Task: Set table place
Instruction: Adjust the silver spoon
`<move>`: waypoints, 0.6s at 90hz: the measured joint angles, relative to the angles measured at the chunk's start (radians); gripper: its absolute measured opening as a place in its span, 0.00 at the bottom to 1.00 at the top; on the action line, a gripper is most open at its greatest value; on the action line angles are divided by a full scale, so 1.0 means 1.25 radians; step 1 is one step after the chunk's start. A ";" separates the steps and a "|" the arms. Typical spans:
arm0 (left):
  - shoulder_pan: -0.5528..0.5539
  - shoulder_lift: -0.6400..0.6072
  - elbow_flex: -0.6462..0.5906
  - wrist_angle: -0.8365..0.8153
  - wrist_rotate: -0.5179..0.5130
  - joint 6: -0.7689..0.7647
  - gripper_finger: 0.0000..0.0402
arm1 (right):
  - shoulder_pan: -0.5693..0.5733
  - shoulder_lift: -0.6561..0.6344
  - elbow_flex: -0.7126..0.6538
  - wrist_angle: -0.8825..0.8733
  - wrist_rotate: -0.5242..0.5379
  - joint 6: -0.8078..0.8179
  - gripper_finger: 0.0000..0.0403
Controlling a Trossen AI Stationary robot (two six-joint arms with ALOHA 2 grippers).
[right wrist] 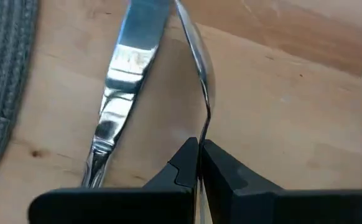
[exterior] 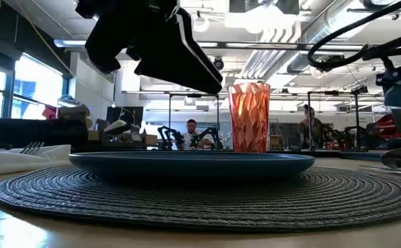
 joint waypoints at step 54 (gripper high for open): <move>0.000 0.000 0.000 -0.006 0.001 -0.022 0.39 | 0.095 -0.023 -0.053 0.106 0.059 0.244 0.00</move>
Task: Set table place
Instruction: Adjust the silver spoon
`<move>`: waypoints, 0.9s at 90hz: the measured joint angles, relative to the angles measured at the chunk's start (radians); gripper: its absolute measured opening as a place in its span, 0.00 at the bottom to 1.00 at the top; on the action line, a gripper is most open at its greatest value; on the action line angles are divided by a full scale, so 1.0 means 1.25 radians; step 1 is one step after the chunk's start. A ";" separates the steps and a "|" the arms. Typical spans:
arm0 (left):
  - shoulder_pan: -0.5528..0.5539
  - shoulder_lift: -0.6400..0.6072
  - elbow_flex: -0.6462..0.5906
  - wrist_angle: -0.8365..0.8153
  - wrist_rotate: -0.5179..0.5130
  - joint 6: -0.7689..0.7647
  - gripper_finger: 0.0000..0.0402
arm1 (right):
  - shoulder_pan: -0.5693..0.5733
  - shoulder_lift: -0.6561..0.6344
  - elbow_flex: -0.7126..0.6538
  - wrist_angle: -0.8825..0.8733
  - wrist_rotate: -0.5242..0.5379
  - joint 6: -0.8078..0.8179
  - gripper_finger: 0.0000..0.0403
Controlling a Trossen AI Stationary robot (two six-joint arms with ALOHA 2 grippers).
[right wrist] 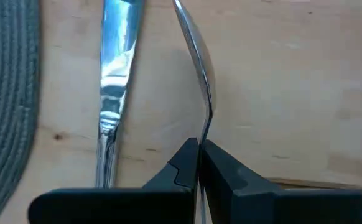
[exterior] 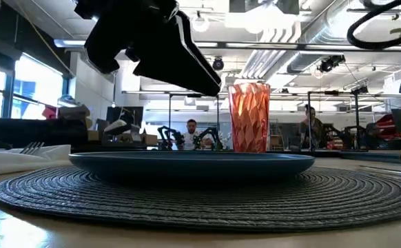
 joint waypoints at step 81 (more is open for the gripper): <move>-0.002 0.000 0.000 0.006 0.001 0.000 0.39 | 0.006 -0.014 0.070 -0.229 -0.021 -0.053 0.29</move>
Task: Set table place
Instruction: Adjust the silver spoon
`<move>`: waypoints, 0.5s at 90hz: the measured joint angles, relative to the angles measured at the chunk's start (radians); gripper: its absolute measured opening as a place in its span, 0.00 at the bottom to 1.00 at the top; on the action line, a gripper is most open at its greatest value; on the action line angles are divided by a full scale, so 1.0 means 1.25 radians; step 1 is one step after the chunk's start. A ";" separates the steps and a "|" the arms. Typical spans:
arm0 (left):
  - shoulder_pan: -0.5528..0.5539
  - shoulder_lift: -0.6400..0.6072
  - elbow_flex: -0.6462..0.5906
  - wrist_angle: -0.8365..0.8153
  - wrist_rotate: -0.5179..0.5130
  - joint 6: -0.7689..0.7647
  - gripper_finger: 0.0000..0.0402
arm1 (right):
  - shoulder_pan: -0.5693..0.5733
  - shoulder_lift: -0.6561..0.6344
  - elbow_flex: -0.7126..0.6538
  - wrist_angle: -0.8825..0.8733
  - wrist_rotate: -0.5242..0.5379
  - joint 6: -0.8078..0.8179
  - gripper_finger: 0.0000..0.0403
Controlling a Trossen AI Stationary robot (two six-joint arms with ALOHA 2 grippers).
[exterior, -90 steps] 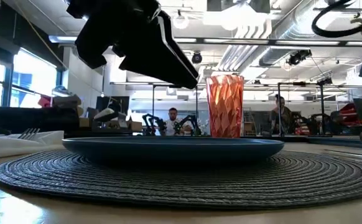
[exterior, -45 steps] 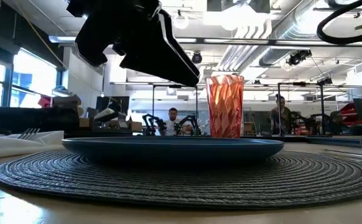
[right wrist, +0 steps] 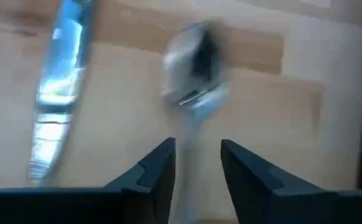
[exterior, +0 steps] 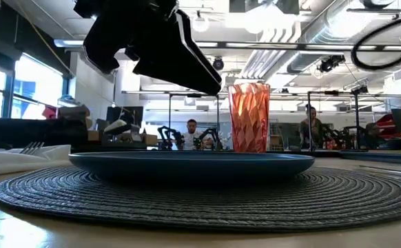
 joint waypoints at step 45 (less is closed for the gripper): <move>-0.014 -0.036 0.001 -0.009 0.000 -0.048 0.39 | 0.011 -0.029 0.044 -0.102 0.039 -0.081 0.30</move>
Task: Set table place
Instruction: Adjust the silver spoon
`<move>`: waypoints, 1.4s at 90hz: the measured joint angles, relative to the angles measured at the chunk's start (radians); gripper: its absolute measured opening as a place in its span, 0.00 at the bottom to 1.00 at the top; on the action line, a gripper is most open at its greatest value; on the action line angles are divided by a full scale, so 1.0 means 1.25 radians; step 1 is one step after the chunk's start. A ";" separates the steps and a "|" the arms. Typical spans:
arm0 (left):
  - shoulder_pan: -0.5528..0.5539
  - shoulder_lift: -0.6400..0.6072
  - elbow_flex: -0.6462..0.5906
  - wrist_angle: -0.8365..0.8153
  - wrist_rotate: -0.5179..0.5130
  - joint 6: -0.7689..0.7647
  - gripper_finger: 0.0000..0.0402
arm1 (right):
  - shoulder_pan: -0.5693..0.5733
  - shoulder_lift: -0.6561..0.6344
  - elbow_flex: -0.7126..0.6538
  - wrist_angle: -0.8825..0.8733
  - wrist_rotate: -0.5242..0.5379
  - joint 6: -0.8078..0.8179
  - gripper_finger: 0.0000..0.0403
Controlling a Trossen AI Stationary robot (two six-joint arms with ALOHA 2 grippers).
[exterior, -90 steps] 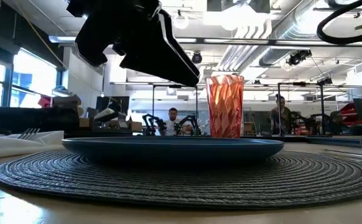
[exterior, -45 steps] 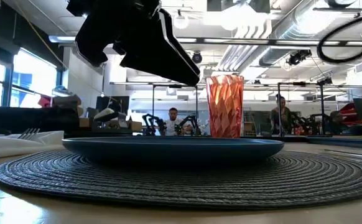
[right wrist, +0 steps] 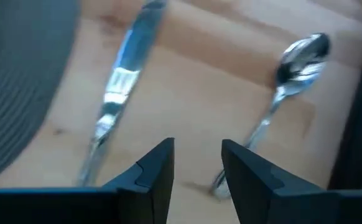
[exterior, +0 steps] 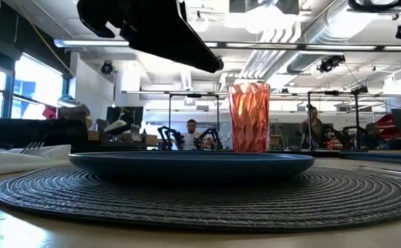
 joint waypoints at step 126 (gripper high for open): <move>0.015 0.000 -0.001 -0.029 0.029 -0.014 0.39 | -0.064 -0.002 -0.184 0.254 0.041 0.047 0.00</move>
